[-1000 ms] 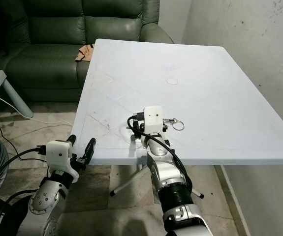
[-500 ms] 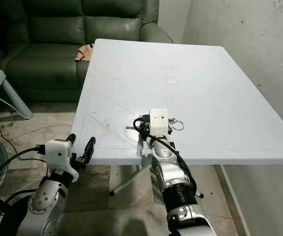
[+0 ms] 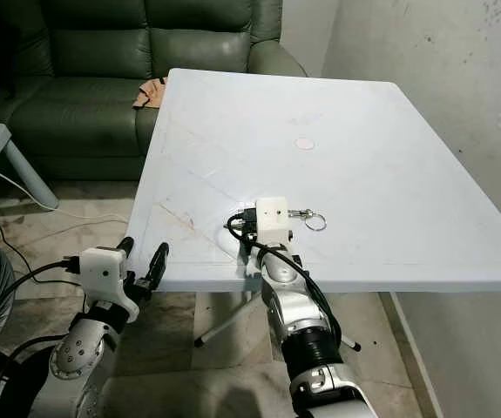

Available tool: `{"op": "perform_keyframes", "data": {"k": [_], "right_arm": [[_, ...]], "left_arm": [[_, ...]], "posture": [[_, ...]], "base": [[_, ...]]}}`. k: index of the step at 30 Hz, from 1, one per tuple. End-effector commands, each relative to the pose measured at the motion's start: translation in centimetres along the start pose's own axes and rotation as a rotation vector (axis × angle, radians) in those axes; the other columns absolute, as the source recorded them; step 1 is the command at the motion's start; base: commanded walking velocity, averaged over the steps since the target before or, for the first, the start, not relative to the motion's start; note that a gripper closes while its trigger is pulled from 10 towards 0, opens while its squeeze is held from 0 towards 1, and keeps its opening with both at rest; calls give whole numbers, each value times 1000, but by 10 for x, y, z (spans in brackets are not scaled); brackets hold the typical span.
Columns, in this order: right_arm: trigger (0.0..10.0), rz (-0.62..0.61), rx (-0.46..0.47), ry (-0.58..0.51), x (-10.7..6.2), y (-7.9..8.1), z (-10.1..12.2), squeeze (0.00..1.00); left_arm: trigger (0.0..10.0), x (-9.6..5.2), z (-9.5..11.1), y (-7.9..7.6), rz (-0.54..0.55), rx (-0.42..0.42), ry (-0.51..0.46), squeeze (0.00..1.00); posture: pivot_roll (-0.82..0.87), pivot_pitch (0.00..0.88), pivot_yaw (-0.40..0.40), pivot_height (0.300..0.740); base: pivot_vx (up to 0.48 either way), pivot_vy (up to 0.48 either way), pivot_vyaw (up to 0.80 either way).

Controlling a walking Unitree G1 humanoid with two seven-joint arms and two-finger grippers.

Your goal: Hang keys on a hook

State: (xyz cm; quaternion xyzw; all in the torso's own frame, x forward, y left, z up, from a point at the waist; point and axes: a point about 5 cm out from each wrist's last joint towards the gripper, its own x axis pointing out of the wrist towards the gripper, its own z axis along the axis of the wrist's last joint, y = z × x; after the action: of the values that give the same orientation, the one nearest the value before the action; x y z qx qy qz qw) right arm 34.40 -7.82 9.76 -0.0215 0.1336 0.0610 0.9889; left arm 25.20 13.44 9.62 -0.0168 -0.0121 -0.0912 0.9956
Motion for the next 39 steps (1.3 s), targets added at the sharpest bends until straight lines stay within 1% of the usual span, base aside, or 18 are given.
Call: {"op": "perform_keyframes", "data": {"k": [1, 2, 3, 4, 5, 10, 11, 13, 14, 16, 17, 22, 23, 28, 29, 32, 33, 39], "right_arm": [[6941, -2, -10, 20, 0, 0, -4, 0], [6941, -2, -10, 20, 0, 0, -4, 0], [5961, -1, -12, 19, 0, 0, -5, 0], [4471, -1, -13, 19, 0, 0, -5, 0], [0, -4, -22, 10, 0, 0, -4, 0], [0, -13, -15, 8, 0, 0, -4, 0], [1294, -15, -14, 7, 0, -1, -4, 0], [1529, -18, -9, 7, 1, -1, -3, 0], [784, -20, -7, 7, 1, -1, -3, 0], [510, -23, -5, 7, 1, -1, -2, 0], [980, -25, -4, 7, 1, -1, -2, 0], [1059, -31, -1, 7, 1, -1, -2, 0], [1686, -33, -1, 7, 2, -1, -2, 0], [1725, -45, 1, 7, 3, -1, -1, 0], [1686, -51, 2, 7, 3, -1, -1, 0], [980, -59, 2, 5, 4, -1, 0, 0], [0, -64, 0, 0, 4, -1, 1, 0], [0, -71, -18, -32, 3, -2, 5, 0]], "left_arm": [[10000, -1, 3, 1, 5, -2, -6, 0], [10000, -1, 3, 1, 5, -2, -6, 0], [10000, -1, 3, 1, 5, -3, -6, 0], [10000, -1, 3, 1, 5, -3, -6, 0], [10000, 0, 3, 1, 6, -3, -6, 0], [10000, 0, 3, 1, 9, -3, -7, 0], [10000, 0, 3, 1, 9, -3, -7, 0], [10000, 1, 3, 1, 9, -4, -8, 0], [10000, 1, 3, 1, 9, -4, -8, 0], [10000, 0, 3, 1, 8, -3, -7, 0], [10000, 0, 3, 1, 9, -3, -7, 0], [10000, 0, 3, 1, 9, -3, -9, 0], [10000, 0, 3, 2, 9, -2, -9, 0], [10000, 1, 4, 2, 10, 0, -10, 0], [10000, 1, 4, 2, 10, 1, -10, 0], [10000, 1, 4, 2, 10, 1, -10, 0], [10000, 1, 4, 2, 11, 2, -11, 0], [10000, 1, 4, 2, 14, 3, -12, 0]], "posture": [[-1, 79, -58, 740], [-1, 79, -58, 740], [-1, 79, -58, 740], [-1, 79, -58, 740], [-1, 79, -59, 740], [-1, 79, -58, 740], [-1, 79, -58, 740], [-2, 78, -57, 740], [-1, 78, -57, 740], [0, 77, -57, 740], [0, 77, -56, 740], [0, 77, -56, 740], [2, 76, -56, 740], [4, 76, -54, 740], [4, 76, -54, 740], [4, 76, -54, 740], [4, 76, -54, 740], [8, 75, -55, 740]], "base": [[0, 0, 0], [0, 0, 0], [0, 0, 0], [0, 0, 0], [0, 0, 0], [0, 0, 0], [0, 0, 0], [0, 0, 0], [0, 0, 0], [0, 0, 0], [0, 0, 0], [0, 0, 0], [0, 0, 0], [0, 0, 0], [0, 0, 0], [0, 0, 0], [0, 0, 0], [0, 0, 0]]}}
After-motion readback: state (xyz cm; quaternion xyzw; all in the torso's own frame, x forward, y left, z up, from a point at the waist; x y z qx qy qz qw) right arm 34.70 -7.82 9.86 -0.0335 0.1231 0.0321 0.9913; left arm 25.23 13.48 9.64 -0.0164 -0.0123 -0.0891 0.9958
